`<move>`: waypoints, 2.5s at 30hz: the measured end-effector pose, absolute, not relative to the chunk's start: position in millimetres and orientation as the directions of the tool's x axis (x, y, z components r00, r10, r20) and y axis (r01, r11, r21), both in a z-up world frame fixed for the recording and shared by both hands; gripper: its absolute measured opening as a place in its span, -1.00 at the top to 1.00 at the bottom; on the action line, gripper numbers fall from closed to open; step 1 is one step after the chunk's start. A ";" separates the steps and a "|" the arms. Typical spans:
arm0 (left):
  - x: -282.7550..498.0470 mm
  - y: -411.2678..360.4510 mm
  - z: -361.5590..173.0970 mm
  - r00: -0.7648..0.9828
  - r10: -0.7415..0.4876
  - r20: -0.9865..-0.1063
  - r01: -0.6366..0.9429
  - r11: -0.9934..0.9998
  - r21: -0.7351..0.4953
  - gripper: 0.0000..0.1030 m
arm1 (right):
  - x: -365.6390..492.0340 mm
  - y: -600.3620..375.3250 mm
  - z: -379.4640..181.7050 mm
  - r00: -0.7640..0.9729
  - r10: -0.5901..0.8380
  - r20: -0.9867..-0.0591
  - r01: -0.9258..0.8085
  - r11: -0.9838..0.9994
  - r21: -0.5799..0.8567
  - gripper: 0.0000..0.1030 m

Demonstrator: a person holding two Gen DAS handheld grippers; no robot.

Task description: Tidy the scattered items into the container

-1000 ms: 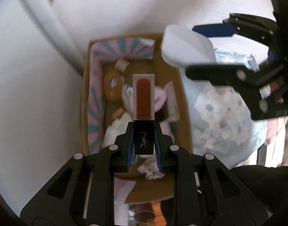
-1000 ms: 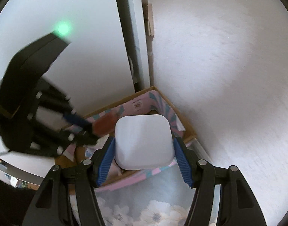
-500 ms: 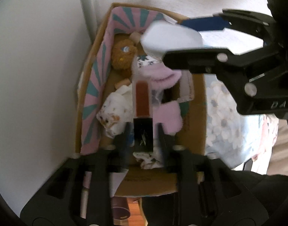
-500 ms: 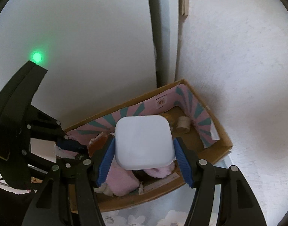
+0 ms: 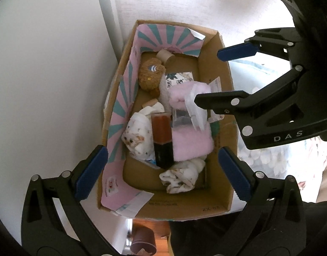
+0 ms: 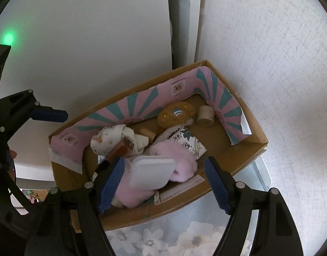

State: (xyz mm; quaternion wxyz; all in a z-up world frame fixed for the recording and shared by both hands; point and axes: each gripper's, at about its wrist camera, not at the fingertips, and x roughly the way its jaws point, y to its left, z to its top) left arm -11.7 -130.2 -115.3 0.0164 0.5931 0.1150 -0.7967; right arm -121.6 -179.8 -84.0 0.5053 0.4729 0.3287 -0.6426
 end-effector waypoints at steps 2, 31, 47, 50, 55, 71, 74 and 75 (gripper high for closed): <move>-8.0 -134.7 -108.6 -0.296 0.114 -0.948 0.160 -0.973 -0.166 -0.99 | -118.4 -180.3 -85.2 -0.040 -0.339 -0.940 0.960 -0.272 0.057 -0.42; 18.7 -144.4 -79.3 -0.310 0.051 -0.950 0.172 -0.979 -0.108 -0.99 | -120.7 -171.9 -74.0 -0.058 -0.323 -0.945 0.957 -0.288 0.040 -0.42; 21.4 -144.3 -67.4 -0.326 0.027 -0.945 0.172 -0.981 -0.087 -0.99 | -120.6 -169.9 -67.3 -0.074 -0.324 -0.943 0.954 -0.298 0.027 -0.42; 22.0 -143.4 -65.3 -0.331 0.020 -0.944 0.174 -0.981 -0.082 -0.99 | -120.5 -168.6 -66.7 -0.075 -0.325 -0.943 0.953 -0.301 0.028 -0.42; 20.5 -141.4 -58.6 -0.342 0.009 -0.940 0.165 -0.984 -0.069 -0.99 | -120.6 -165.1 -60.8 -0.089 -0.325 -0.942 0.946 -0.323 0.022 -0.42; -7.0 -121.3 -10.8 -0.439 -0.064 -0.896 0.119 -0.993 0.013 -0.99 | -144.5 -88.2 -6.4 -0.255 -0.290 -0.922 0.726 -0.688 0.016 -0.42; -10.7 -114.3 -0.3 -0.464 -0.064 -0.883 0.110 -0.994 0.014 -0.99 | -144.2 -65.9 3.1 -0.287 -0.294 -0.912 0.658 -0.752 0.035 -0.42; -11.2 -112.0 3.2 -0.474 -0.064 -0.878 0.106 -0.994 0.015 -0.99 | -143.8 -59.5 5.7 -0.300 -0.292 -0.908 0.636 -0.771 0.038 -0.42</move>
